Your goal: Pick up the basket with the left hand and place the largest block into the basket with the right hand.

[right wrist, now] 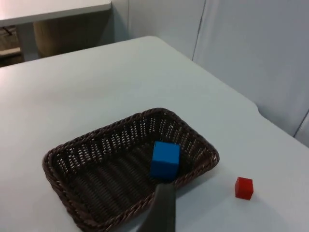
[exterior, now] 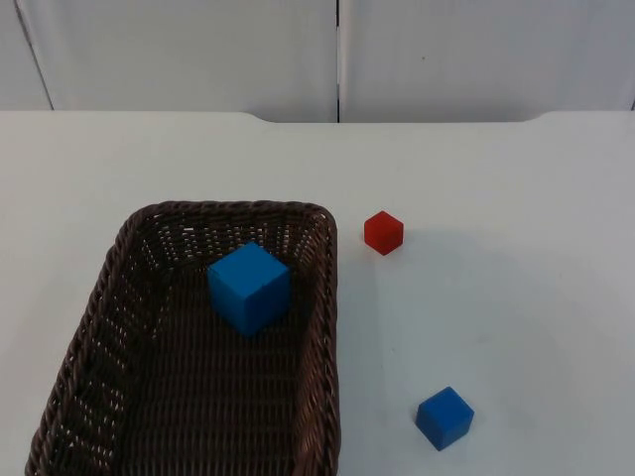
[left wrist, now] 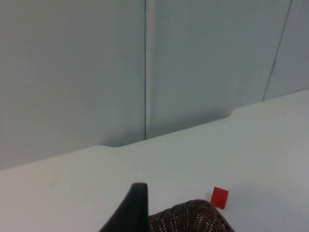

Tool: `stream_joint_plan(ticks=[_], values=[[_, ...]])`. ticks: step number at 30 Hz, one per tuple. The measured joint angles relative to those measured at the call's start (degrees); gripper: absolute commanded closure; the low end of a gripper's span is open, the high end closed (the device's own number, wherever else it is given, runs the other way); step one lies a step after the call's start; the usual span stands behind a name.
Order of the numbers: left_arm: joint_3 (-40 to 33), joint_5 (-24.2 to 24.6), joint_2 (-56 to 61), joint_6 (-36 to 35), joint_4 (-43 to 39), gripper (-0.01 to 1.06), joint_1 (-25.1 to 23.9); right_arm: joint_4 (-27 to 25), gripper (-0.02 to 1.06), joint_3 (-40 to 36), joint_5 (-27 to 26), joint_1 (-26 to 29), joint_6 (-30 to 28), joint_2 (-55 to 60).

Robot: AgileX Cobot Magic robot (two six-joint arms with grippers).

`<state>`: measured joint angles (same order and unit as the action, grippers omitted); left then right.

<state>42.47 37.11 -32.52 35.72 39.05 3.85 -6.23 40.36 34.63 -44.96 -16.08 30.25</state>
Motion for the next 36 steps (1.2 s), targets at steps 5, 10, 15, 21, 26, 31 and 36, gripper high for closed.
stream_joint_plan(ticks=[5, 10, 15, 21, 26, 31, 36], values=[[-4.3, 1.4, 4.5, 0.0, -0.3, 0.00, 0.0, 0.0, 0.31, -4.5, 0.4, 0.0, 3.6, -5.5], [-8.5, 1.5, 9.3, -1.1, -1.0, 0.00, 0.0, 0.0, 0.31, -6.9, 2.7, 0.0, 6.1, -10.4], [-10.6, 2.4, 15.5, -5.0, -5.8, 0.00, 0.0, 0.0, 0.31, -7.6, 6.3, 0.0, 6.4, -15.2], [-12.6, 6.2, 21.2, -14.4, -14.1, 0.00, 0.0, 0.2, 0.31, -7.6, 9.6, 0.0, 6.8, -19.9], [-12.8, 10.3, 25.4, -20.7, -21.0, 0.00, 0.0, 1.1, 0.31, -7.6, 12.9, 0.0, 6.9, -22.2], [-12.8, 14.5, 30.0, -26.8, -27.4, 0.00, 0.0, 1.5, 0.31, -7.6, 15.1, 0.0, 6.9, -24.7], [-13.0, 15.7, 32.3, -30.5, -30.4, 0.00, 0.0, 1.9, 0.31, -7.6, 15.4, 0.0, 6.9, -27.0]])
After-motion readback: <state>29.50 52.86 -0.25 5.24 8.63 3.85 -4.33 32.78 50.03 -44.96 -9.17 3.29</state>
